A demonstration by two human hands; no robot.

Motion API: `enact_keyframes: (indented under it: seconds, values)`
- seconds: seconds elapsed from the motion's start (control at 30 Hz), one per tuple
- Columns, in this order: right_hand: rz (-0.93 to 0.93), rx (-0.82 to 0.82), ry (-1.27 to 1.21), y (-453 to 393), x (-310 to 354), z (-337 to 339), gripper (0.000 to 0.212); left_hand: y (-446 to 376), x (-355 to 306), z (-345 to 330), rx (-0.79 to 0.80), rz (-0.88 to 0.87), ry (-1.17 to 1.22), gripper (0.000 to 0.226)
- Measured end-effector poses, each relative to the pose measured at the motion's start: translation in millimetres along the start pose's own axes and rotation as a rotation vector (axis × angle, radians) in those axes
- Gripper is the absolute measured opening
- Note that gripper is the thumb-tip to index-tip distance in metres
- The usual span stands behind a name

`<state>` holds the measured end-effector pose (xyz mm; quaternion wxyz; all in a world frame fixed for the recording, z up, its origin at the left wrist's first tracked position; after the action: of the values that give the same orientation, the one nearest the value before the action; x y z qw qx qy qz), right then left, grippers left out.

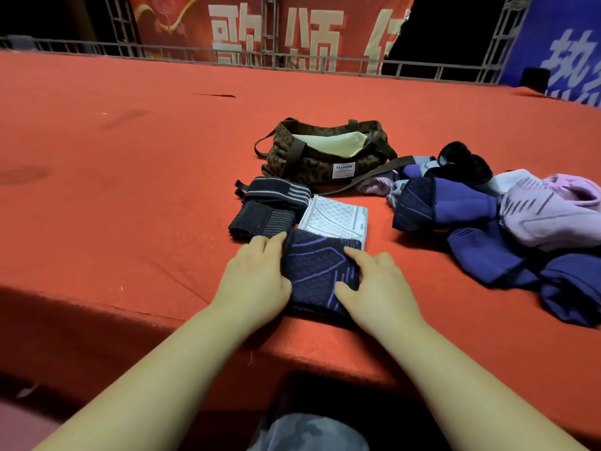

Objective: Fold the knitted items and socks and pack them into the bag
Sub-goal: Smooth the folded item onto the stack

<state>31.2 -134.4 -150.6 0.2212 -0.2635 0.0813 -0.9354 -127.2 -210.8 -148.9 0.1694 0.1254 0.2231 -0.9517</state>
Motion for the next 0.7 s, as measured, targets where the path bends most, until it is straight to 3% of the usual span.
enact_keyframes:
  seconds: [0.1,0.17,0.3,0.4,0.57,0.7]
  values:
    - [0.266,-0.055,0.239,-0.1,4.8,1.3,0.059,-7.8,-1.1,-1.7,0.016,-0.369,-0.165,0.068]
    - [0.423,0.036,0.281,-2.0,5.6,-1.1,0.056,-9.4,-5.1,-2.0,0.168,-0.464,-0.204,0.062]
    - [0.466,0.274,0.297,-3.4,-6.1,-6.4,0.052,-11.9,5.9,-4.0,0.390,-0.334,-0.107,0.052]
    - [0.443,0.342,0.256,-3.8,-11.5,-9.1,0.053,-5.5,10.4,-10.5,0.408,-0.340,-0.099,0.072]
    - [0.449,0.370,0.275,-6.1,-10.3,-8.9,0.054,-6.8,4.9,-7.4,0.498,-0.361,-0.285,0.073]
    - [0.465,0.258,0.252,-1.9,-18.6,3.7,0.059,-13.8,-15.9,5.3,0.476,-0.402,-0.485,0.065]
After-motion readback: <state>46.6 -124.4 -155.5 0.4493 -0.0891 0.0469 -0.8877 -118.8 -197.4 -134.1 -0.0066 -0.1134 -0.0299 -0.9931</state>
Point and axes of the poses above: each hand's wrist, its own y-axis away from the middle knuckle, its own z-axis out of the back of the hand, x = y × z, the point moved 1 cm from there along -y, towards the middle knuckle, and after that the axes turned 8 degrees about -x, right-handed, at the moved point
